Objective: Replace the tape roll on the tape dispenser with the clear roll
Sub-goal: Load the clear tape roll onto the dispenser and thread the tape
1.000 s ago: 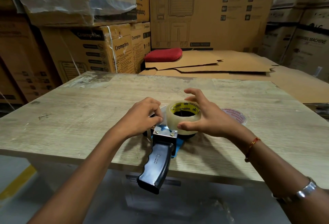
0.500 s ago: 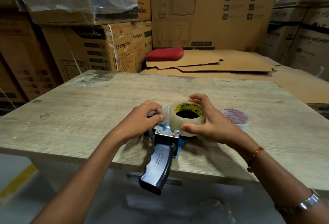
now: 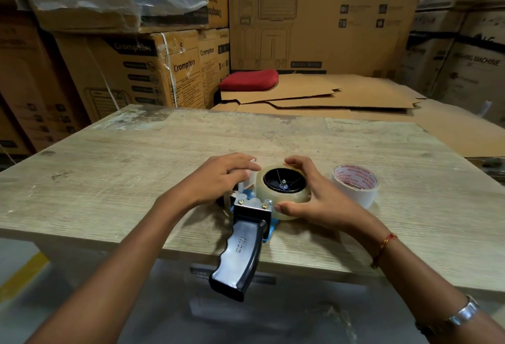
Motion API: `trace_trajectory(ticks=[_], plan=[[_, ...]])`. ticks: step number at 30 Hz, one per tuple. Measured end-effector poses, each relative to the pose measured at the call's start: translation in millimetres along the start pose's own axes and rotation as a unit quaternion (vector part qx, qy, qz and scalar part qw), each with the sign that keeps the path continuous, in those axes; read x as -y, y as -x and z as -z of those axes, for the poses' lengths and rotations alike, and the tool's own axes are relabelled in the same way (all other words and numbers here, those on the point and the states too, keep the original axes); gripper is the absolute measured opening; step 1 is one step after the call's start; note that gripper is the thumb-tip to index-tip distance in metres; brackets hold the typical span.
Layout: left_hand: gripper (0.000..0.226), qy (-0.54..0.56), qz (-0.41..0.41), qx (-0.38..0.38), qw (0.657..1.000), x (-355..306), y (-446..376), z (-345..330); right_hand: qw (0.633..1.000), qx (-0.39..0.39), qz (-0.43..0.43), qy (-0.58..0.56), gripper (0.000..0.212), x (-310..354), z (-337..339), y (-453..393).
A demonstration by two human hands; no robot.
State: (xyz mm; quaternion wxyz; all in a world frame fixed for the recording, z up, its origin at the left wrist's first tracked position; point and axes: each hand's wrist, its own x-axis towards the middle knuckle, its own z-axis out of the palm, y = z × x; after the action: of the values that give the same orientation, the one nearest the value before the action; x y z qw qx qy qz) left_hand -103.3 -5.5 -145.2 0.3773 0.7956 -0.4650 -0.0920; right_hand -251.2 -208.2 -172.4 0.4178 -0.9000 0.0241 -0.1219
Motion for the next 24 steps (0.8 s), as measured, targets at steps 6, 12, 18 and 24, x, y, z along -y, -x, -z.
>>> trace_trajectory(ticks=[6,12,18,24], plan=[[0.033,0.038,0.026,-0.030,0.999,2,6,-7,0.999,0.031,-0.001,0.019,0.089,-1,6,-6],[0.035,-0.046,0.076,-0.123,0.988,-6,17,-19,0.997,0.009,0.001,0.074,0.080,-2,13,-17],[0.038,-0.097,0.107,-0.109,0.983,-15,30,-23,0.992,-0.069,0.045,0.098,0.025,15,11,-9],[0.033,-0.081,0.108,-0.130,0.982,-24,41,-22,0.972,-0.089,0.099,0.196,0.029,58,-6,20]])
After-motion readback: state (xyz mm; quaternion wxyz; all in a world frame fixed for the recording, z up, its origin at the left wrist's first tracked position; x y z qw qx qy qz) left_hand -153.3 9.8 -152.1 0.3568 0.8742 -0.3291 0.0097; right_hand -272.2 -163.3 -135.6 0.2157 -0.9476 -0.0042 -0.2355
